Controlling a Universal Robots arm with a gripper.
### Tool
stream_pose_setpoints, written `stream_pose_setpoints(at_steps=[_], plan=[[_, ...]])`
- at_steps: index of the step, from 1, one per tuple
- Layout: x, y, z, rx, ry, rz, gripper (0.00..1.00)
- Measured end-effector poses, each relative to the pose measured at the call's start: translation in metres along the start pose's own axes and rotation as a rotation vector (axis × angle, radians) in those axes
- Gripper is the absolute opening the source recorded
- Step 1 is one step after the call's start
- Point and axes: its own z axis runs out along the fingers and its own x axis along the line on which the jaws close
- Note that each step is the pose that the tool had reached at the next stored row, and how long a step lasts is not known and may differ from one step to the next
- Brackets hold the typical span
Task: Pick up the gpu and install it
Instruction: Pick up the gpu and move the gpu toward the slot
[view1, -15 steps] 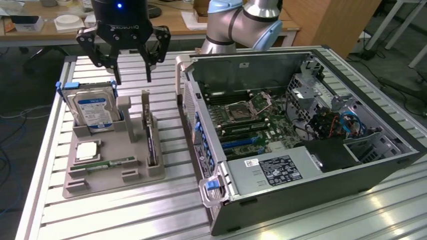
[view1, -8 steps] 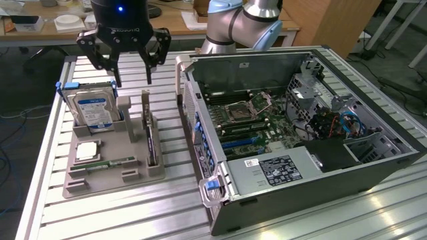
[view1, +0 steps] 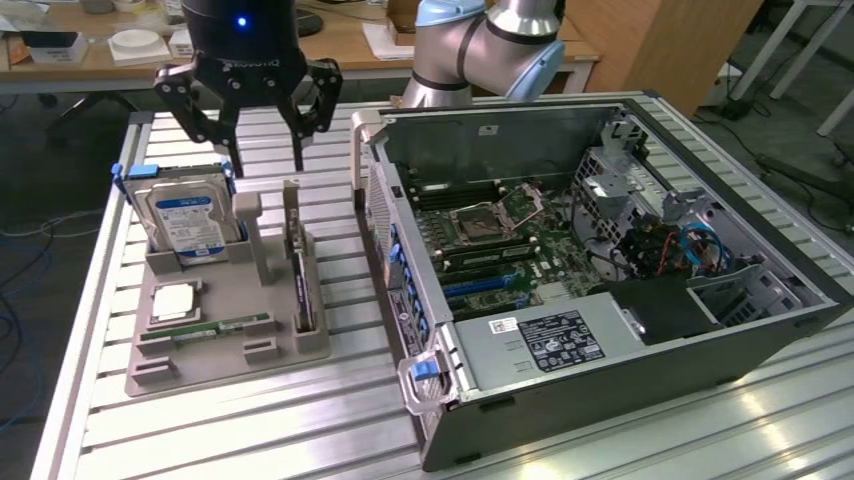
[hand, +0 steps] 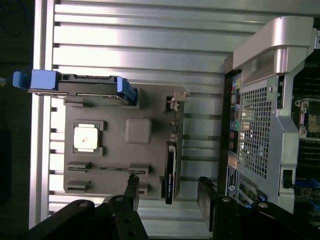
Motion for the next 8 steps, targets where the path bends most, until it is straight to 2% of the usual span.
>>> stream_pose_setpoints(at_steps=[8], plan=[[0.0, -0.0004, 0.0023, 0.0, 0.0002, -0.005, 0.59]])
